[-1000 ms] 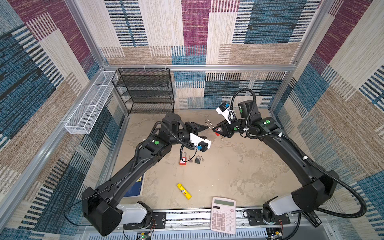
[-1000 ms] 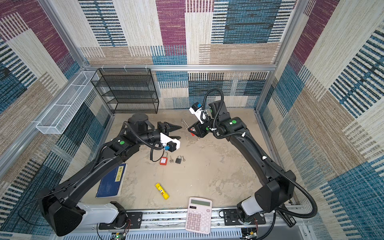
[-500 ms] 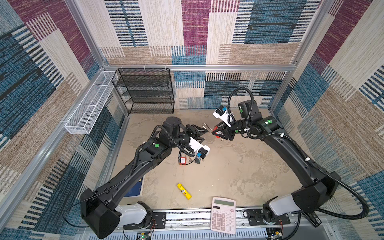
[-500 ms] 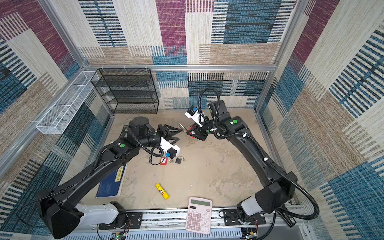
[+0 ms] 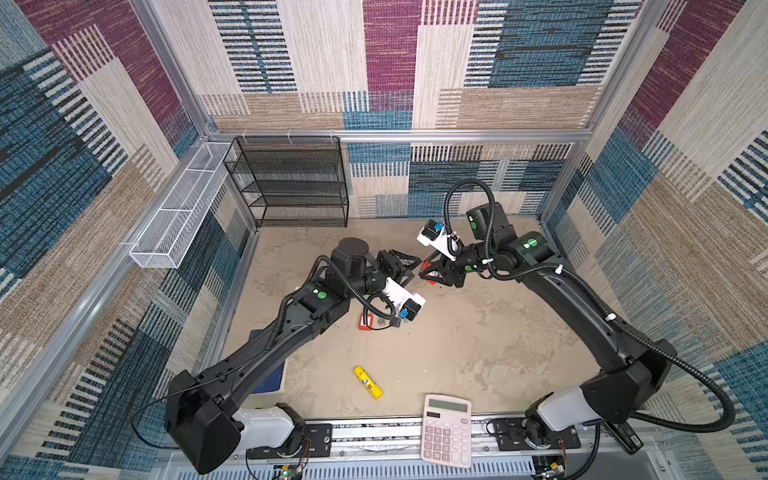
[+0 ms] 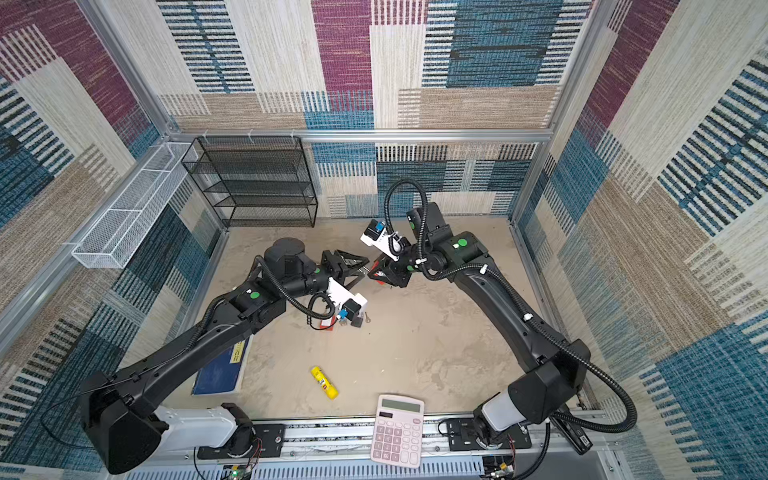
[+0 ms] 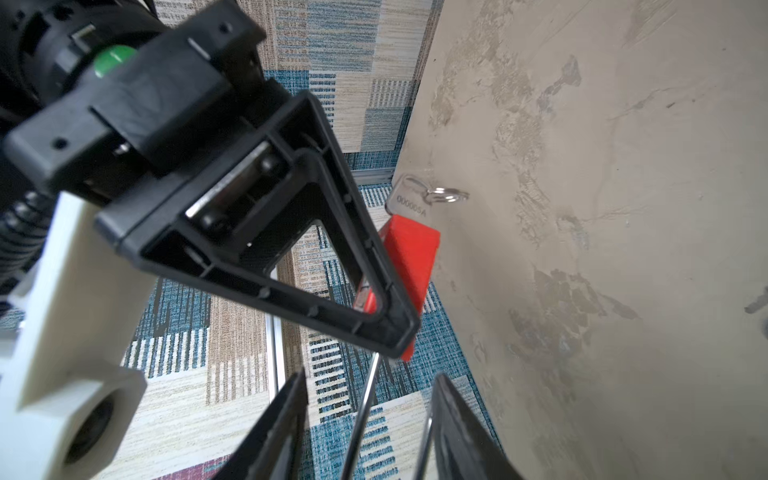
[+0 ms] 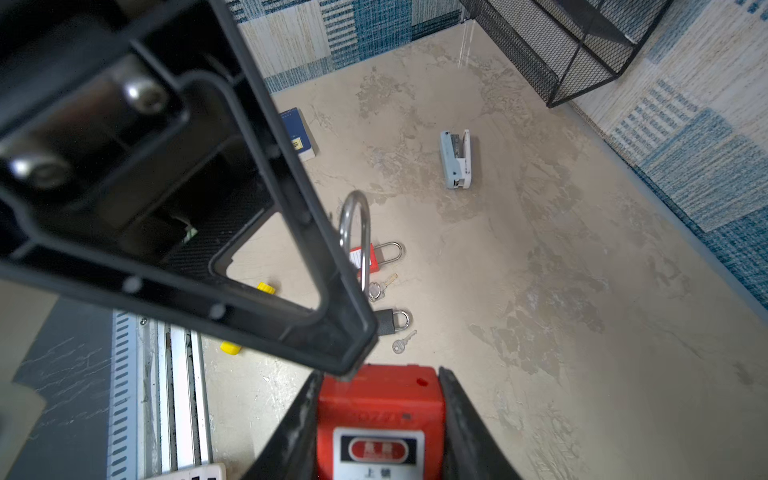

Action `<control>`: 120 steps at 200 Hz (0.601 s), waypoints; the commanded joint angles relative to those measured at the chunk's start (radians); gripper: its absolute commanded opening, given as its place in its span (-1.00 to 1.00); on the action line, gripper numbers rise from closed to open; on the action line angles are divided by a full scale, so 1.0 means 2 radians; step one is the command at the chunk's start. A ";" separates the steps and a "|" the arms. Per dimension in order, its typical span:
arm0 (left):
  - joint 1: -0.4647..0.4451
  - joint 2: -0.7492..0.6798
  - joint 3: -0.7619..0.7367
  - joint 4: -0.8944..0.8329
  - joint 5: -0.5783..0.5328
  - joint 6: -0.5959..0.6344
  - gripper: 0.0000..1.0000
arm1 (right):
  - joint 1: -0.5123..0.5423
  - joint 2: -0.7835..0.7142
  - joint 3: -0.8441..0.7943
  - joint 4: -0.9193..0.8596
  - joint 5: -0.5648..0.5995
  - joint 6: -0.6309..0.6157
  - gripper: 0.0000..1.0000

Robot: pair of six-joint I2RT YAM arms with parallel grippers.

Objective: Lock with the key

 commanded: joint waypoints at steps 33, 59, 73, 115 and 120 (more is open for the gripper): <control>-0.016 0.003 -0.012 0.019 -0.019 0.063 -0.07 | 0.006 -0.008 -0.006 -0.006 -0.008 -0.028 -0.40; -0.020 0.001 -0.026 0.043 -0.026 0.078 -0.09 | 0.008 -0.010 -0.007 -0.010 -0.012 -0.035 -0.41; -0.021 0.003 -0.025 0.040 -0.028 0.081 -0.10 | 0.010 -0.010 -0.006 -0.013 -0.012 -0.041 -0.42; -0.023 0.007 -0.022 0.040 -0.025 0.087 -0.13 | 0.019 -0.012 -0.007 -0.019 -0.018 -0.051 -0.42; -0.023 0.007 -0.022 0.042 -0.023 0.087 -0.14 | 0.021 -0.012 -0.007 -0.019 -0.019 -0.051 -0.42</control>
